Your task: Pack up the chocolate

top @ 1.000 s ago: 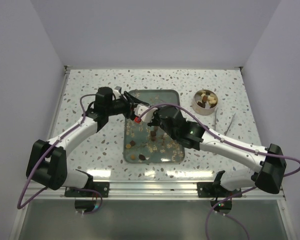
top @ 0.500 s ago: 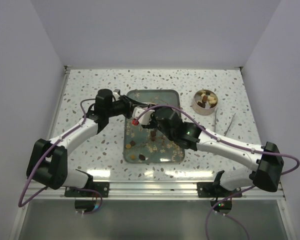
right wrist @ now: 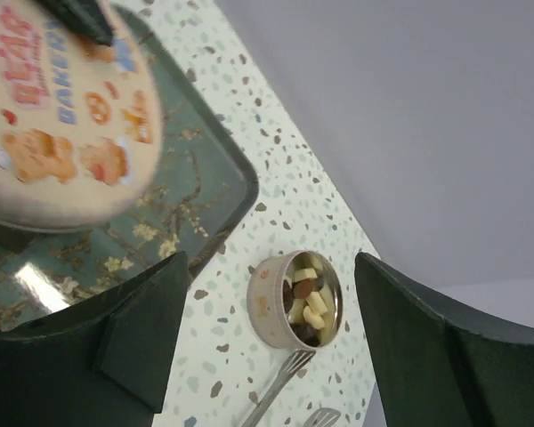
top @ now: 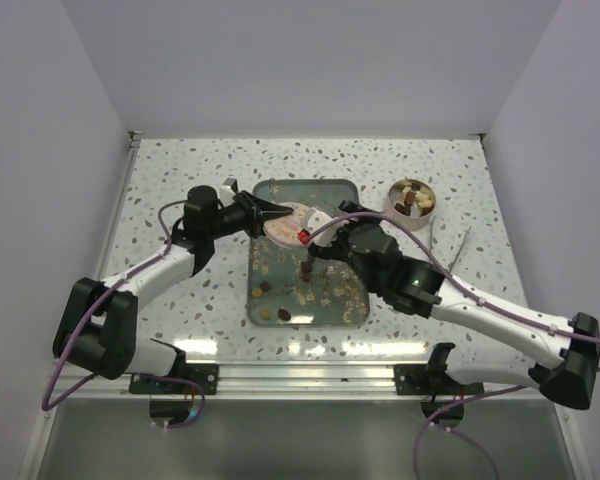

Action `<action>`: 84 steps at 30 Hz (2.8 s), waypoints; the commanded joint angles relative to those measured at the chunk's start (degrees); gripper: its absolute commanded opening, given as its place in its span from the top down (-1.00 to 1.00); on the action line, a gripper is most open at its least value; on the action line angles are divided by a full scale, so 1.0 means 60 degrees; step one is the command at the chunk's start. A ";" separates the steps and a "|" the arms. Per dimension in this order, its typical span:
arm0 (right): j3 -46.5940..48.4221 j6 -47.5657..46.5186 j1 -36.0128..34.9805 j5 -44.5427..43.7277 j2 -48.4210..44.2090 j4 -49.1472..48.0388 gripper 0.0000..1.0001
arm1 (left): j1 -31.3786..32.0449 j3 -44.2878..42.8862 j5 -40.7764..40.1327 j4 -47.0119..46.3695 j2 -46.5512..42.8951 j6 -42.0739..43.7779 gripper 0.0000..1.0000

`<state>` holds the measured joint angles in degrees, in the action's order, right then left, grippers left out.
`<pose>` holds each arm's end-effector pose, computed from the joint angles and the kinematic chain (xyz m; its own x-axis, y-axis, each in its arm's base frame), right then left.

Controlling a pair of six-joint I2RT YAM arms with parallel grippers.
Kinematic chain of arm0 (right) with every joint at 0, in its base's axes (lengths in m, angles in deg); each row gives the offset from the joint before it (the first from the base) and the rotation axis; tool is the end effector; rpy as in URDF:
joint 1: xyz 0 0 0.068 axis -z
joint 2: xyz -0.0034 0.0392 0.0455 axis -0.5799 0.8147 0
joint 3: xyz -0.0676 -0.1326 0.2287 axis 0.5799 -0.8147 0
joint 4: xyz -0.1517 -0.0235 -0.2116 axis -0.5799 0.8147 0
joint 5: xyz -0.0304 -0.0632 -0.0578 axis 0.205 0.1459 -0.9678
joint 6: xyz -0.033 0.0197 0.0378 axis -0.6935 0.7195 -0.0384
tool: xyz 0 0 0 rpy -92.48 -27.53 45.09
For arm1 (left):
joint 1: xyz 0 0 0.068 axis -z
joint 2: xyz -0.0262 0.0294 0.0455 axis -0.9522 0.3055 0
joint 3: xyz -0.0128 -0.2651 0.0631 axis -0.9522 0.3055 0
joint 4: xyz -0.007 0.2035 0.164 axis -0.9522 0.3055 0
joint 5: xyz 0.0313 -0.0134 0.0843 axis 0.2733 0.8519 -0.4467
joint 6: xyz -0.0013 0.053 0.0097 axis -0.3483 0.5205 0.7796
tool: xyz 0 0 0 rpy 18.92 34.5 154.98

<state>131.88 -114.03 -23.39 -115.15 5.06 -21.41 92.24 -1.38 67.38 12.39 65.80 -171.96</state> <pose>0.1511 0.2115 0.3393 0.1402 -0.7367 -0.6615 -0.4383 0.5529 -0.7087 0.2766 -0.1241 0.2476 -0.7681 -0.5398 0.3444 -0.3878 -0.0357 -0.9210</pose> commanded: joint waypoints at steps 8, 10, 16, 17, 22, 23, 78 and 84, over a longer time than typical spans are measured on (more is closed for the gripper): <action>0.1216 0.4340 0.0166 -0.1436 -0.1576 0.1786 -0.63 | -0.0599 -0.1160 0.0083 0.0725 0.0058 0.4563 1.00; 0.1961 0.5340 0.0384 -0.0852 -0.0990 0.2475 -0.57 | -0.0599 -0.1145 0.0054 0.0346 -0.0103 0.4756 1.00; 0.2612 1.0153 0.2561 0.4547 0.0475 0.2596 -0.40 | -0.0643 -0.0708 0.0536 -0.1160 -0.0396 0.4801 1.00; 0.2422 1.0686 0.2873 0.5354 0.0520 0.2217 -0.37 | -0.0672 -0.0560 0.0639 -0.1499 -0.0440 0.4554 1.00; 0.1601 1.2843 0.3652 0.7937 0.0769 -0.0246 -0.29 | -0.0702 -0.0061 0.0947 -0.3403 -0.0646 0.3908 1.00; 0.1513 1.3179 0.3681 0.8086 0.0813 -0.0408 -0.27 | -0.0702 -0.0061 0.0976 -0.3625 -0.0660 0.3820 1.00; -0.1360 1.5994 0.5497 1.0108 0.0520 -0.5741 1.00 | -0.0086 0.0027 0.1123 -0.5225 0.0468 0.3040 -0.66; -0.0921 1.5951 0.7019 1.0928 0.0974 -0.5771 1.00 | -0.0584 -0.0353 0.0977 -0.2724 -0.0015 0.5363 -0.91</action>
<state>122.90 -17.16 15.34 -51.81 10.07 -53.06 90.10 0.12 73.08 -12.59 68.54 -150.80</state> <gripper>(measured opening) 0.203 0.949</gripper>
